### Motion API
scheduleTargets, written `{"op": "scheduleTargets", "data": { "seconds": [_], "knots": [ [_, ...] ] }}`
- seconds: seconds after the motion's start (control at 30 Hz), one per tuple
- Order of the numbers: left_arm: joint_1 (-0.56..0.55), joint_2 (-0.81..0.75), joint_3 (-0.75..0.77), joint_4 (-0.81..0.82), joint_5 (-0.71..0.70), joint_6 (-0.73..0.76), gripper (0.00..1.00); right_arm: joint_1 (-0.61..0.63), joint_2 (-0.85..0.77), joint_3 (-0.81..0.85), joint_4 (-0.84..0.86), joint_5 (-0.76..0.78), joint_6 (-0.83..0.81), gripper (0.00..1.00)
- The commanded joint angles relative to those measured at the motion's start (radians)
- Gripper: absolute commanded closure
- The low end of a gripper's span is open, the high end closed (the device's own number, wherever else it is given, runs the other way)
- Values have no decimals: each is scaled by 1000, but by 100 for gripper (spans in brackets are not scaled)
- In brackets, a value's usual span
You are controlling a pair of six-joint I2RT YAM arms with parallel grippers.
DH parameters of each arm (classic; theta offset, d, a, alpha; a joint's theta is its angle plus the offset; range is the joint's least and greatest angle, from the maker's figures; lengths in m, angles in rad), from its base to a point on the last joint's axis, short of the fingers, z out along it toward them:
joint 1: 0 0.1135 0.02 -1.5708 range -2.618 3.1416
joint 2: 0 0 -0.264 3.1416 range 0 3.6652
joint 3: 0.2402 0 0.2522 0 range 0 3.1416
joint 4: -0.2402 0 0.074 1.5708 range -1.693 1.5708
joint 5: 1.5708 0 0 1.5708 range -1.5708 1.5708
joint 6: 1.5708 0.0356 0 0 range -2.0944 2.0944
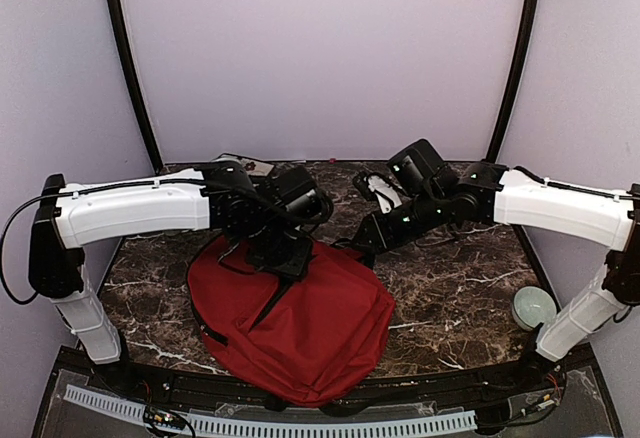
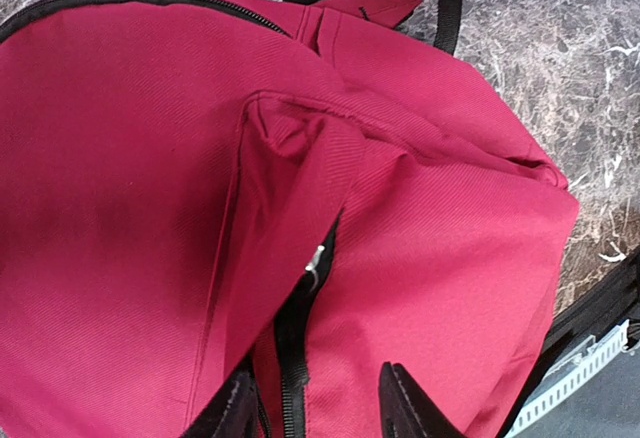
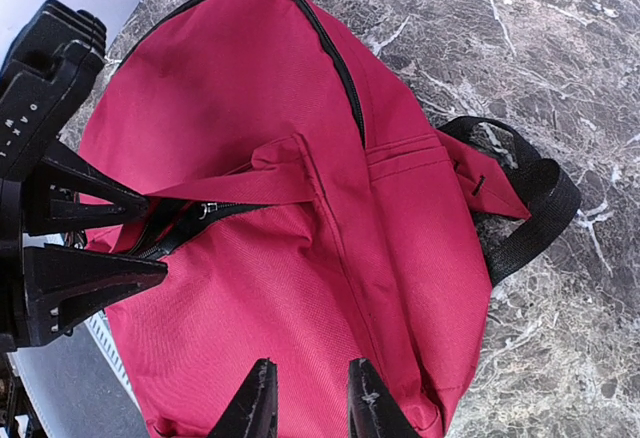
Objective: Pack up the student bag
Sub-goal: Grab the student bag from the lower front pocket.
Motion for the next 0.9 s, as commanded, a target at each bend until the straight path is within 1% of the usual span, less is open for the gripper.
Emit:
{"op": "scheduleTargets", "data": {
  "seconds": [0.0,0.2,0.27,0.37,0.57,0.6,0.7,0.87],
  "knots": [
    [-11,15,18,-69,-22,9,56,2,10,8,30,2,3,75],
    [-20,35,-22,-31,12,4,56,3,28,16,23,-8,-6,75],
    [-21,40,-35,-10,20,2,60,2,28,15,19,-10,-9,75],
    [-21,47,-38,-4,20,2,70,1,23,15,11,-7,-12,76],
    [-22,42,-28,9,3,6,83,2,11,9,3,1,-19,76],
    [-21,42,-24,7,-2,6,86,1,9,9,3,2,-20,76],
    [-22,42,-16,0,-14,7,100,1,10,10,2,2,-22,76],
    [-22,39,-3,-21,-27,6,100,2,21,20,4,-1,-26,76]
  ]
}}
